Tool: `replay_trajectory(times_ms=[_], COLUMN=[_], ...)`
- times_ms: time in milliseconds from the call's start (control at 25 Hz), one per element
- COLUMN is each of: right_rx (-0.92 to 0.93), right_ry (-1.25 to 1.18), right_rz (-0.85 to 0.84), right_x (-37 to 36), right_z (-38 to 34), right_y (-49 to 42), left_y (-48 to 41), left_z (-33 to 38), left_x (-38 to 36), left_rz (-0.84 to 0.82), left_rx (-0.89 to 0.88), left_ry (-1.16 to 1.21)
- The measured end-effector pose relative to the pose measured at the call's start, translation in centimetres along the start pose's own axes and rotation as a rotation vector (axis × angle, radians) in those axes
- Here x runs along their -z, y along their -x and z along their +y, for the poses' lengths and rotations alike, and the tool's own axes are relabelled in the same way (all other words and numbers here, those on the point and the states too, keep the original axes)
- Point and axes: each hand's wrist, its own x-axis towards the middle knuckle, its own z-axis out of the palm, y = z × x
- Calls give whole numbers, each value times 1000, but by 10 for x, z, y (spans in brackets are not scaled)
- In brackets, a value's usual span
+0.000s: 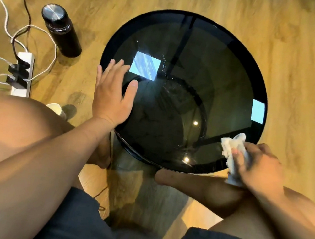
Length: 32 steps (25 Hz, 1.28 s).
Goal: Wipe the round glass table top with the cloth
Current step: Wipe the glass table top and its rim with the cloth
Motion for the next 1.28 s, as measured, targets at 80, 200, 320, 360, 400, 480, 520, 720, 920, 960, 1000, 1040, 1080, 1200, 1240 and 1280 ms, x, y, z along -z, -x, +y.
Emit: replay_trajectory(times_ms=[80,200,320,360,400,480,520,720,920,960,1000,1040,1080,1200,1240,1280], right_rx=[127,346,442,463,499,542,539,538,177,13,-99,-143,-140,54,145,235], right_ry=[-7,-54,-118,-111,-109,-84,-71,-163,50,42,14,0,-4,5,-21,-68], right_rz=[-3,33,-20,-41,-36,6,-4,9,79,47,40,54,77,100,82,64], right_x=[-7,-17,-19,-19,-21,-29,-31,-26,-8,0,5,7,7,-4,-10,-16], right_z=[-36,-96,-151,-177,-205,-259,-276,-232,-47,-16,4,6,-7,-84,-118,-153], right_y=[18,33,15,6,-6,-33,-44,-19,-58,-76,-88,-95,-92,-50,-30,-11], left_y=[1,3,1,2,3,1,-1,-3,-5,-5,-4,-4,-4,-4,-5,-5], left_z=[0,0,-2,-3,-3,-6,-7,-5,-8,-9,-9,-9,-9,-8,-9,-9], left_x=[1,0,0,1,0,1,3,4,-1,-2,-3,-3,-3,-5,-5,-4], left_rz=[11,14,18,15,16,50,73,-1,-4,-3,-2,1,3,12,18,22], left_rx=[-13,-27,-32,-41,-49,1,64,36,46,49,52,56,62,77,76,73], left_ry=[25,42,46,51,61,126,172,95,43,47,50,52,55,47,44,49])
